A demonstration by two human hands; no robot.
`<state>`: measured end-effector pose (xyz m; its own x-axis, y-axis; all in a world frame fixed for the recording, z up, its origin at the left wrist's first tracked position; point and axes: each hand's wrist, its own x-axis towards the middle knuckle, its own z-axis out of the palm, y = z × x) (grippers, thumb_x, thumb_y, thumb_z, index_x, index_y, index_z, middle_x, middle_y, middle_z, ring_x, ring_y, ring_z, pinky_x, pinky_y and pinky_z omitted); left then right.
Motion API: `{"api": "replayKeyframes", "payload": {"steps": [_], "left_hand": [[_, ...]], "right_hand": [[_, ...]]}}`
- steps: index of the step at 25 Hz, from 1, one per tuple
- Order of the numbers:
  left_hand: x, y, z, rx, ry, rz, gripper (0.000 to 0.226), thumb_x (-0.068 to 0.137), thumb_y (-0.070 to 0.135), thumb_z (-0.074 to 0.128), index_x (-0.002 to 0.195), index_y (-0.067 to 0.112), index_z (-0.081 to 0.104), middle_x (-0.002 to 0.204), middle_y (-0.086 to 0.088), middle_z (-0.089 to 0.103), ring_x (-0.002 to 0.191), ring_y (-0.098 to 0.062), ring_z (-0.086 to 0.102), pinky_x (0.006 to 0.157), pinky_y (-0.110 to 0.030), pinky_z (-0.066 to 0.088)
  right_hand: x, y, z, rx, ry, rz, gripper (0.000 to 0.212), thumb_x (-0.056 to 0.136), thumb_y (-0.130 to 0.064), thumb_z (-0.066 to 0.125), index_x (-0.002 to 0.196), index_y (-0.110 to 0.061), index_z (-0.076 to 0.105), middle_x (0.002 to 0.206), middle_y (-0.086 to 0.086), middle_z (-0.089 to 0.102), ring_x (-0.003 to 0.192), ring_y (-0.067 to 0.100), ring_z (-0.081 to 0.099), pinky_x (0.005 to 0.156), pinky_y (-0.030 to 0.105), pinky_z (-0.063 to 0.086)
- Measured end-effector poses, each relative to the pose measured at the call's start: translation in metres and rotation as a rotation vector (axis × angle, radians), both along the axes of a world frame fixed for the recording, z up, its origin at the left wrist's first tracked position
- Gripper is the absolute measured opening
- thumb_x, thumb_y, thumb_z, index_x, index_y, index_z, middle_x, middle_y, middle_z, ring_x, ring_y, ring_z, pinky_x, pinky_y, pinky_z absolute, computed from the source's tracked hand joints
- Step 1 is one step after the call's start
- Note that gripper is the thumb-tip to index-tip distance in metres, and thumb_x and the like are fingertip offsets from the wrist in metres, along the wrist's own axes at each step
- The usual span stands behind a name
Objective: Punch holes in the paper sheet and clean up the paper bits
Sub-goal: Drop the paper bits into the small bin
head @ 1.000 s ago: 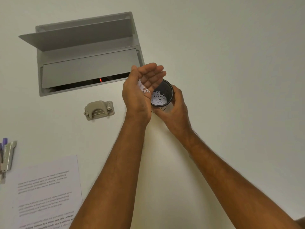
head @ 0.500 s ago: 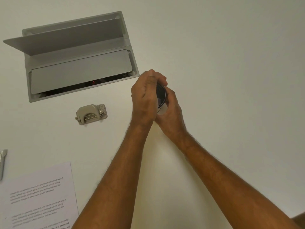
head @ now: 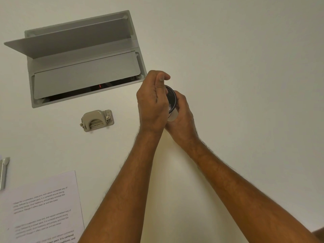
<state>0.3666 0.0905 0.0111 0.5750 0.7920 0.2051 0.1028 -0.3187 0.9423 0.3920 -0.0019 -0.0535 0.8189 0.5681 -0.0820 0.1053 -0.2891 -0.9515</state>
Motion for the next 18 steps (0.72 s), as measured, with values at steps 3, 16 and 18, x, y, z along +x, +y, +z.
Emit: {"api": "replayKeyframes", "payload": {"steps": [3, 16, 18], "left_hand": [[0.0023, 0.0017, 0.0038, 0.006, -0.007, 0.037, 0.025, 0.106, 0.03, 0.041, 0.091, 0.02, 0.058, 0.078, 0.017, 0.057, 0.074, 0.0, 0.063, 0.07, -0.014, 0.053], [0.0007, -0.0002, 0.0008, 0.013, 0.027, 0.027, 0.022, 0.104, 0.027, 0.049, 0.108, 0.012, 0.065, 0.092, 0.004, 0.068, 0.086, -0.014, 0.07, 0.082, -0.034, 0.063], [-0.0015, -0.0016, 0.0005, 0.062, 0.063, 0.011, 0.02, 0.103, 0.026, 0.054, 0.108, 0.011, 0.067, 0.101, 0.008, 0.069, 0.098, -0.011, 0.069, 0.091, -0.039, 0.061]], "right_hand": [[0.0003, 0.0008, -0.0007, -0.01, -0.01, -0.013, 0.082, 0.076, -0.046, 0.08, 0.145, -0.02, 0.044, 0.129, -0.019, 0.051, 0.11, -0.009, 0.056, 0.086, -0.007, 0.039], [0.0013, 0.0005, -0.0036, -0.019, 0.029, 0.005, 0.088, 0.076, -0.052, 0.079, 0.149, -0.019, 0.042, 0.14, -0.007, 0.056, 0.124, 0.012, 0.058, 0.091, -0.002, 0.044], [0.0011, 0.0013, -0.0004, -0.027, 0.043, 0.009, 0.094, 0.071, -0.065, 0.075, 0.149, -0.022, 0.043, 0.142, -0.006, 0.057, 0.126, 0.015, 0.06, 0.096, 0.009, 0.053]]}}
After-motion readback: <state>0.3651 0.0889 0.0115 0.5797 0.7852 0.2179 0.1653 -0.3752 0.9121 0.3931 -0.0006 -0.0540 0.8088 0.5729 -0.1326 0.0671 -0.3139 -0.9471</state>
